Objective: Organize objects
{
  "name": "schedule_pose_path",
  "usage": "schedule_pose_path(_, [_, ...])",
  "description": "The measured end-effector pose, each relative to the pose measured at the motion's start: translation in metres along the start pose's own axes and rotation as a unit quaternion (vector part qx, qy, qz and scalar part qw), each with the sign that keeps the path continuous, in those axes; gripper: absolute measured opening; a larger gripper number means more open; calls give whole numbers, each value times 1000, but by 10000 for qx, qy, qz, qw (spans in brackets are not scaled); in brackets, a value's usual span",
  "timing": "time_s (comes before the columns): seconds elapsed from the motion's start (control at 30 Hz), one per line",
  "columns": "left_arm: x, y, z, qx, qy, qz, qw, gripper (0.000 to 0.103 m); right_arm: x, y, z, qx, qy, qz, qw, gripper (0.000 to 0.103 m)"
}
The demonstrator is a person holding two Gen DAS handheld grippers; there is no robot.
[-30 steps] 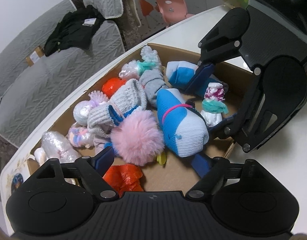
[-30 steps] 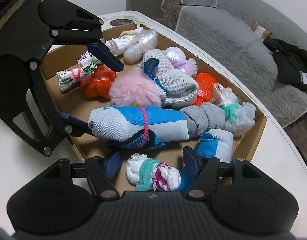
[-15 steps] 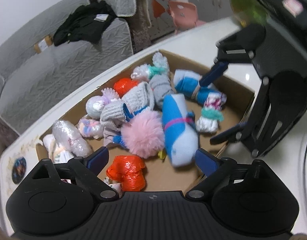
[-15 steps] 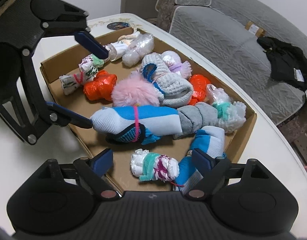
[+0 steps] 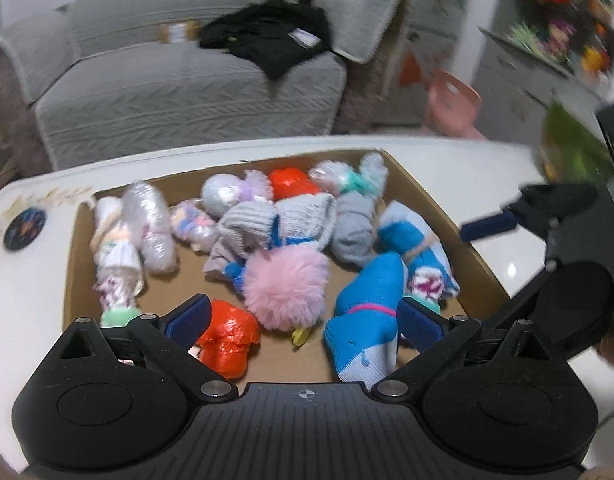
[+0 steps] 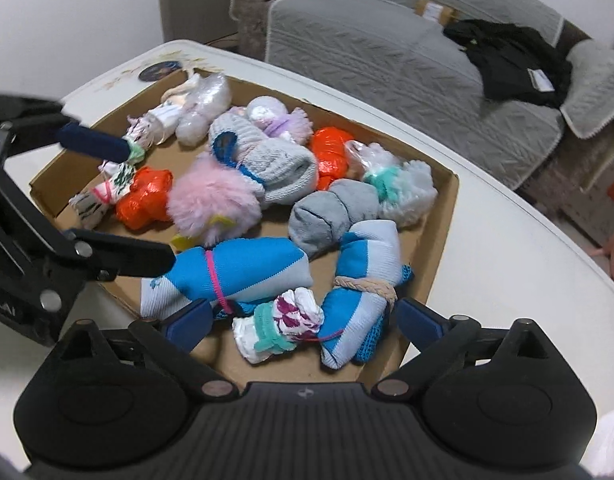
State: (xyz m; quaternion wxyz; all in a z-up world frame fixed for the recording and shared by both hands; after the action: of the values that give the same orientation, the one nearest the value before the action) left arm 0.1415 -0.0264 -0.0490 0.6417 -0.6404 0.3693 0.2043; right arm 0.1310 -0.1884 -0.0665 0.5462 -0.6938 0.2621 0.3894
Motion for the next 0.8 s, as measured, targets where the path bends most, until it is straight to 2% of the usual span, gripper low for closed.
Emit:
schedule_pose_path(0.07, [-7, 1, 2, -163, -140, -127, 9997, 101, -1, 1, 1, 94, 62, -16, 9999, 102])
schedule_pose_path(0.17, [-21, 3, 5, -467, -151, -346, 9982, 102, -5, 2, 4, 268, 108, -67, 9996, 102])
schedule_pose_path(0.23, [-31, 5, 4, -499, -186, -480, 9974, 102, -8, 4, 5, 429, 101, -132, 9989, 102])
schedule_pose_path(0.53, [-70, 21, -14, -226, -547, -1067, 9925, 103, -31, 20, 19, 1036, 85, -491, 9934, 102])
schedule_pose_path(0.8, [-91, 36, -27, 128, -1052, -1240, 9866, 103, -53, 35, 32, 1305, 94, -788, 9883, 102])
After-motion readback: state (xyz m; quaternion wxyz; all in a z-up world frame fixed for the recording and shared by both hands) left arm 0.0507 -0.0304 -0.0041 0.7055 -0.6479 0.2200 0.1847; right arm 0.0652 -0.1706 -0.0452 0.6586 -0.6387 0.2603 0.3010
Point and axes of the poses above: each gripper's, at about its wrist camera, not at the fingertips, and x roughly the way its jaws point, z to its left, y to its underside, the point moved 2 cm from there along x, roughly the way its jaws point, and after that the axes turned 1 degree about y, right-handed, at the moved point
